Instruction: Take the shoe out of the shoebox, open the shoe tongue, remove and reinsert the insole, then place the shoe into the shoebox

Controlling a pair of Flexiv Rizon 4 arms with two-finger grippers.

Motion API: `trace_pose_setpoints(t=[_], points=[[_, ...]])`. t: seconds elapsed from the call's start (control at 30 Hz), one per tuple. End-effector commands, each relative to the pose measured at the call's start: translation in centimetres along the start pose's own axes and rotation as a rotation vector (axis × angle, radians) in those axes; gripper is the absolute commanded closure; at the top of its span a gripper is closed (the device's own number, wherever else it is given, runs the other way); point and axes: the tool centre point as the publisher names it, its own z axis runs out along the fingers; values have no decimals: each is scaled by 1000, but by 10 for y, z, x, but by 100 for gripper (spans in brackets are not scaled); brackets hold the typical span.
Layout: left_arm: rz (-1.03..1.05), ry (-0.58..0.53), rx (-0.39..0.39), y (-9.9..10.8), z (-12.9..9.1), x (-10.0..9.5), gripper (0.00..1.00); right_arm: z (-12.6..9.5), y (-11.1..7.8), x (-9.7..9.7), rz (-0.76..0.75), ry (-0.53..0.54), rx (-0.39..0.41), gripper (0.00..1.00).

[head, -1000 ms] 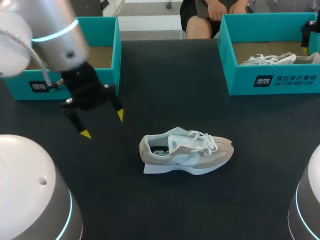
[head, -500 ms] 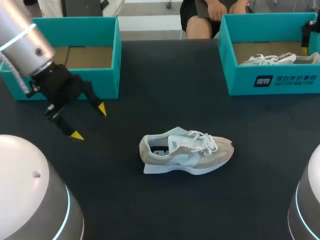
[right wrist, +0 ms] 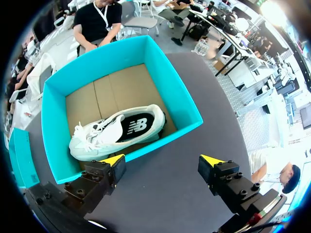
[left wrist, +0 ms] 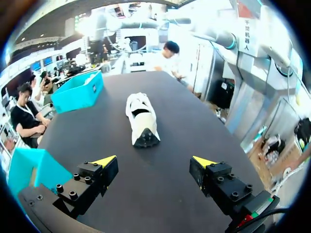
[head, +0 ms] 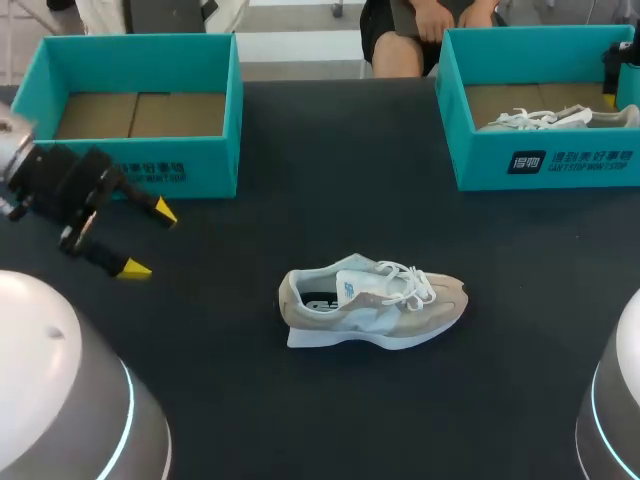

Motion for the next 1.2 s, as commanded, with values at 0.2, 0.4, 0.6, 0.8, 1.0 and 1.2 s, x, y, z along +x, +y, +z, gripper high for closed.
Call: trace_pose_setpoints(t=[0.2,0.4,0.6,0.8,1.0,1.2], points=[[-219,-269,375,30,12,18,0,0,-1,-1,1,1,-2,0],[-178,-242,336,45,24,21,0,0,-1,-1,1,1,-2,0],[-72,-177,261,49,36,19,0,0,-1,-1,1,1,-2,0],[-83,-165,239,56,45,19,0,0,-1,-1,1,1,-2,0],[-102,-165,218,59,52,21,0,0,-1,-1,1,1,-2,0],[-102,-165,218,59,52,21,0,0,-1,-1,1,1,-2,0]])
